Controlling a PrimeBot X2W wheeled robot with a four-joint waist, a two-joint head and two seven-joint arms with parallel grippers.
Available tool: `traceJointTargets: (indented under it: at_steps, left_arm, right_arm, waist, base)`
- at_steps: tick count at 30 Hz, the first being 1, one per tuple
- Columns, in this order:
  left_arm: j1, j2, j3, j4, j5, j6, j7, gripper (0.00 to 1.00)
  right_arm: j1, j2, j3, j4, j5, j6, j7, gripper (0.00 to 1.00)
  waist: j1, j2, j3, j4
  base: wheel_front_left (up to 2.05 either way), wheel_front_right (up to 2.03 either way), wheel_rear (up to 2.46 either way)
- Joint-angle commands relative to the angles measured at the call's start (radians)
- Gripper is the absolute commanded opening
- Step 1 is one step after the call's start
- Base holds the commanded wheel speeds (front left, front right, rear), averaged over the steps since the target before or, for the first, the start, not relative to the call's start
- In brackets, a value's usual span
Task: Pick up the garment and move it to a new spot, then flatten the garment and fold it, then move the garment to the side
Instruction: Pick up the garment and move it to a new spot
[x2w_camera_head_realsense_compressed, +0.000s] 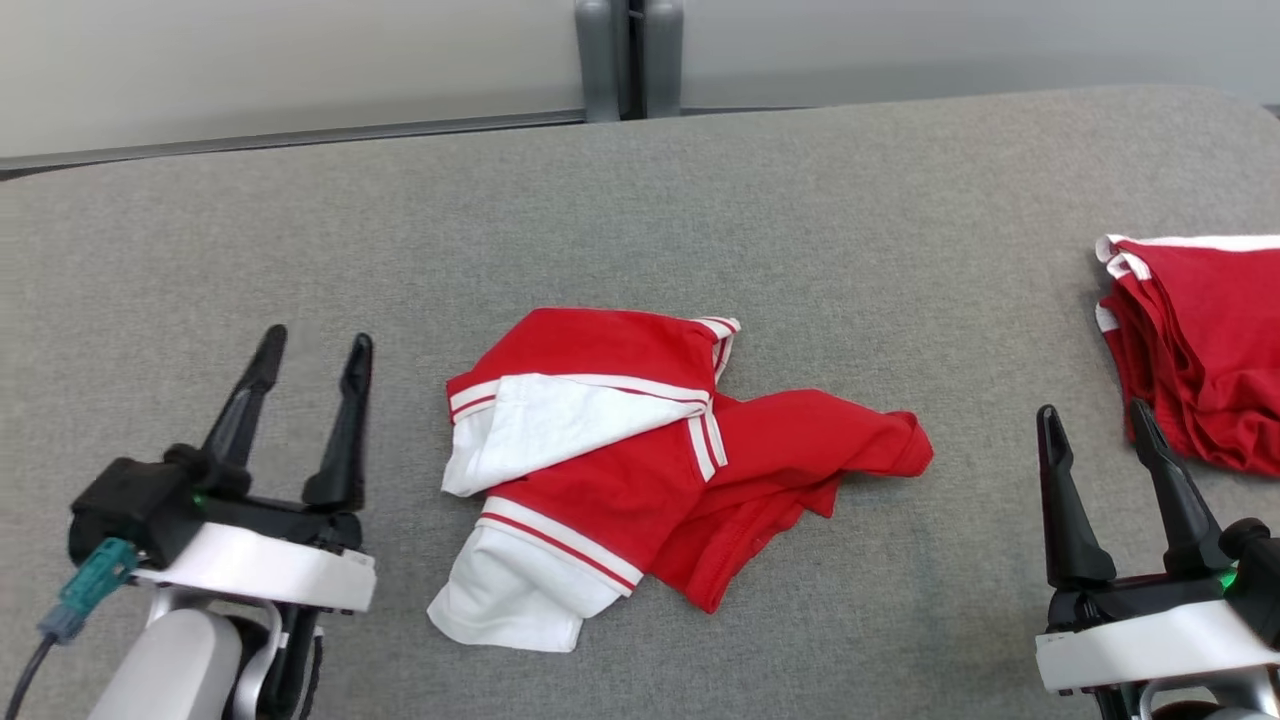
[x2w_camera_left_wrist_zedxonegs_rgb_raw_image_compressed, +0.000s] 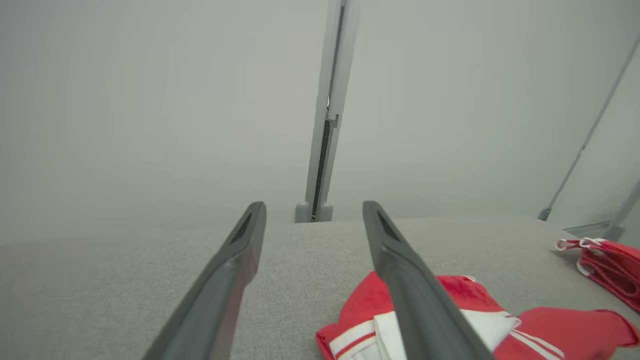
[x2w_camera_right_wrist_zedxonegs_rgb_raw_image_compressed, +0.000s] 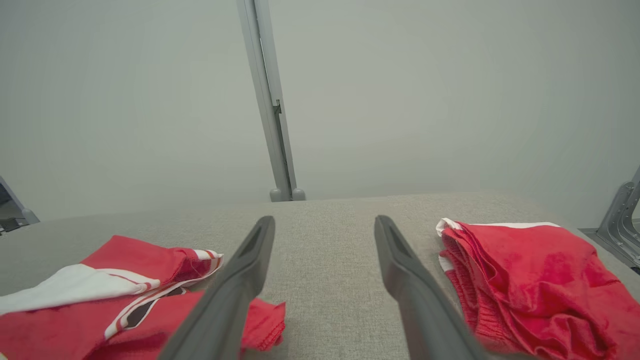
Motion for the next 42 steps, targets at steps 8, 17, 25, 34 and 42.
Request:
traceJointTargets:
  at_steps: [8,17,25,34,42]
  left_arm:
    - [0.092,0.0,0.158,0.019,0.003,-0.002,-0.005,1.0]
    - [0.182,0.01,0.159,0.041,0.043,-0.03,-0.005,1.0]
    - [0.234,0.004,0.122,0.038,0.059,-0.02,0.01,1.0]
    - [0.264,0.01,0.11,0.027,0.055,-0.009,0.027,1.0]
    - [0.263,0.009,0.107,0.027,0.046,-0.006,0.027,1.0]
  right_arm:
    - [0.045,-0.002,-0.016,-0.023,-0.015,0.0,0.043,1.0]
    - [0.105,-0.002,-0.035,-0.043,-0.018,0.0,0.082,1.0]
    - [0.159,-0.002,-0.046,-0.051,-0.016,0.0,0.111,1.0]
    - [0.169,-0.002,-0.042,-0.069,-0.016,0.0,0.128,1.0]
    - [0.175,-0.002,-0.044,-0.073,-0.017,0.0,0.132,1.0]
  waist:
    - [0.0,0.0,-0.082,0.057]
    - [0.0,0.0,-0.151,0.059]
    - [0.0,0.0,-0.211,0.061]
    - [0.0,0.0,-0.232,0.059]
    - [0.0,0.0,-0.232,0.062]
  base:
    - [0.0,0.0,0.0]
    - [0.0,0.0,0.0]
    - [0.0,0.0,0.0]
    - [0.0,0.0,0.0]
    - [0.0,0.0,0.0]
